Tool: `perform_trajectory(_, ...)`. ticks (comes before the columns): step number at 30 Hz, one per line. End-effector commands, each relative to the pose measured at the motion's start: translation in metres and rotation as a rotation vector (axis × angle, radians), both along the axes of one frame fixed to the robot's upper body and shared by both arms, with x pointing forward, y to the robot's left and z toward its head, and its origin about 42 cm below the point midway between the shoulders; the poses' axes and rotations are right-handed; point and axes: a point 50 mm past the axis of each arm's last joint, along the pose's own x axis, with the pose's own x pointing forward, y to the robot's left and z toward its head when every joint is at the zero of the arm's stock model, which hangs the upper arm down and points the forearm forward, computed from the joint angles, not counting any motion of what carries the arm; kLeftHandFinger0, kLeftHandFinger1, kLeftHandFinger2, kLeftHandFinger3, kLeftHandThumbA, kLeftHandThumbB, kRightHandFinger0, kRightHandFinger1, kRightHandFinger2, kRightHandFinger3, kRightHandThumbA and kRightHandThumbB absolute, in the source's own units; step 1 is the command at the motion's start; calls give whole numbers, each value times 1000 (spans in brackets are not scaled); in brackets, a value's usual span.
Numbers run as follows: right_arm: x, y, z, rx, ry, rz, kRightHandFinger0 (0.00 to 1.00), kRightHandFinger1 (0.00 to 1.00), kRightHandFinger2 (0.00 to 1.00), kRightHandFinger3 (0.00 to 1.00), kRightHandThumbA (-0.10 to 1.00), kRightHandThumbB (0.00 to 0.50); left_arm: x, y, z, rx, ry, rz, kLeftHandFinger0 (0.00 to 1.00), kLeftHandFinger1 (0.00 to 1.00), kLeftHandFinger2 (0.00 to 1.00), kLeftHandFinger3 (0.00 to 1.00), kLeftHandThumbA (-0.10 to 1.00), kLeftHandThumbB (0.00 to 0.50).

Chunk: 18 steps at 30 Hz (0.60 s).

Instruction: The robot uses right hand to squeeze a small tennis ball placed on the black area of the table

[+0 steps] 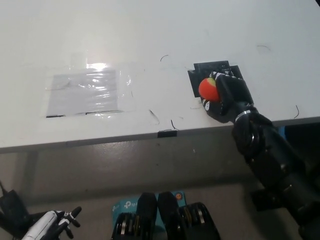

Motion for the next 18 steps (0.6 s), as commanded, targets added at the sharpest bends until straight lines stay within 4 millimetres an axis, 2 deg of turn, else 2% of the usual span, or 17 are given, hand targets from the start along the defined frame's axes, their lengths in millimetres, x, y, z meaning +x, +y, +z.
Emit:
perform_trajectory(1, -2, 17, 11, -64, -225, 35, 0, 211, 504, 306, -100, 49, 1, -1, 9, 11, -64, -23, 178, 182, 379, 488, 1000, 483)
perform_trajectory(2, -3, 15, 13, -50, -241, 33, 0, 184, 464, 281, -100, 72, 1, -1, 9, 6, -64, -23, 189, 196, 382, 485, 1000, 469)
perform_trajectory(3, -6, 14, 11, -42, -244, 30, 0, 120, 389, 217, -100, 137, -3, 0, 8, 4, -57, -19, 211, 211, 394, 490, 1000, 471)
perform_trajectory(4, -6, 12, 12, -38, -243, 23, 0, 125, 423, 216, -100, 165, -4, 0, 8, 1, -55, -14, 224, 215, 395, 481, 1000, 470)
perform_trajectory(6, -8, 10, 14, -33, -250, 25, 0, 205, 572, 300, -100, 178, -6, 1, 7, -9, -53, -8, 228, 218, 398, 480, 1000, 468)
perform_trajectory(9, -13, 5, 25, 13, -314, 40, 0, 229, 611, 350, -100, 193, -9, 4, 6, -15, -44, 5, 214, 221, 415, 470, 1000, 452)
perform_trajectory(12, -19, -2, 51, 115, -408, 44, 0, 191, 554, 307, -100, 213, -11, 6, 6, -7, -48, 9, 212, 218, 387, 463, 1000, 464)
perform_trajectory(13, -19, -1, 52, 119, -409, 44, 0, 191, 553, 305, -100, 213, -12, 7, 6, -7, -47, 10, 210, 217, 385, 461, 1000, 464)
perform_trajectory(14, -24, -4, 66, 163, -455, 25, 0, 180, 523, 276, -100, 245, -12, 7, 5, -2, -47, 14, 212, 224, 388, 455, 1000, 458)
perform_trajectory(15, -27, -5, 73, 178, -479, 20, 0, 162, 506, 261, -100, 251, -13, 8, 5, -2, -48, 14, 213, 225, 389, 454, 1000, 458)
perform_trajectory(17, -35, -9, 95, 269, -576, 7, 0, 86, 433, 161, -100, 244, -12, 8, 6, 2, -40, 20, 245, 263, 412, 493, 1000, 466)
perform_trajectory(18, -40, -10, 103, 314, -602, 5, 0, 73, 415, 117, -100, 227, -12, 8, 6, 0, -41, 21, 237, 256, 418, 491, 1000, 454)
